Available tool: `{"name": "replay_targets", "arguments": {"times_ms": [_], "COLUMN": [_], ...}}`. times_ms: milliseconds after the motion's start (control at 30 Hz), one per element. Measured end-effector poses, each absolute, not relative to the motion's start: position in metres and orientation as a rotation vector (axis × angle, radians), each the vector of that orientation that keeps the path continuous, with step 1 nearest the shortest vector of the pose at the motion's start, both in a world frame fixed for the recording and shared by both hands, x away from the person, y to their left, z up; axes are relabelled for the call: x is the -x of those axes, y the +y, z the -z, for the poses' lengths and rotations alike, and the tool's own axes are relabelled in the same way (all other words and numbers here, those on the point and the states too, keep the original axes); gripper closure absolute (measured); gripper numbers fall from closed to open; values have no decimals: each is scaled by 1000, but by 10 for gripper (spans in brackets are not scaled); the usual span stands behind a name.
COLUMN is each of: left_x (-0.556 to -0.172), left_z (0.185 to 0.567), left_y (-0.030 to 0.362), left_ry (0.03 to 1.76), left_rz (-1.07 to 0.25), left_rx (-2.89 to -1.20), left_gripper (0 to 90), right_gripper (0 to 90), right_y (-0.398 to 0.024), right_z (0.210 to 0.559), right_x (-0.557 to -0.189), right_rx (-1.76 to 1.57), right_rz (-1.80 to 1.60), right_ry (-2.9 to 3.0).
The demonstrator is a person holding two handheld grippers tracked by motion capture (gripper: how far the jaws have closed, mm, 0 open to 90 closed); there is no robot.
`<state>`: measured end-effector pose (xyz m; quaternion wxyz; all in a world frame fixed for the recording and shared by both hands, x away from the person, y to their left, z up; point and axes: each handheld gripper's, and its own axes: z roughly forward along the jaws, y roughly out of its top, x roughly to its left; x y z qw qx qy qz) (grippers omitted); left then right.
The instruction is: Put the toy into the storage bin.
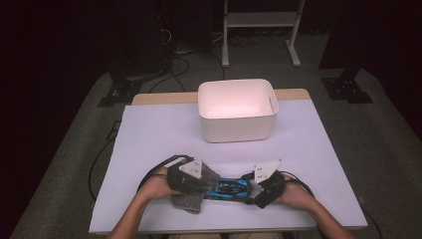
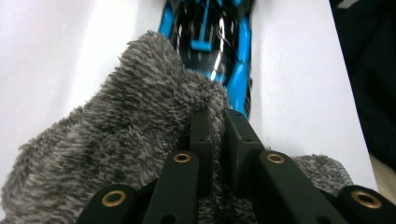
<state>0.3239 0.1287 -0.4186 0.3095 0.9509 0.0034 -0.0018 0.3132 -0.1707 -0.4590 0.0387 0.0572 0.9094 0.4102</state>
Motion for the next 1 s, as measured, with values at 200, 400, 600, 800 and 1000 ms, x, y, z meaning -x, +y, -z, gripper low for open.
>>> {"name": "replay_targets", "arguments": {"times_ms": [200, 400, 600, 800, 1000], "left_x": [-322, -324, -328, -328, -327], "left_z": [421, 419, 419, 421, 421], "left_y": [131, 129, 125, 122, 122], "left_ry": [9, 24, 37, 27, 34], "left_rz": [24, 22, 33, 39, 35], "left_rx": [-2497, -2488, -2473, -2478, -2477], "left_gripper": [824, 820, 822, 822, 822], "right_gripper": [231, 231, 223, 213, 203], "right_y": [-166, -162, -162, -169, -181], "right_z": [454, 450, 451, 450, 445], "right_x": [-311, -322, -323, -316, -308], "right_rx": [-141, -73, -146, -229, -339], "right_rz": [-1172, -1134, -1165, -1178, -1237], "right_ry": [2796, 2826, 2839, 2808, 2752]}}
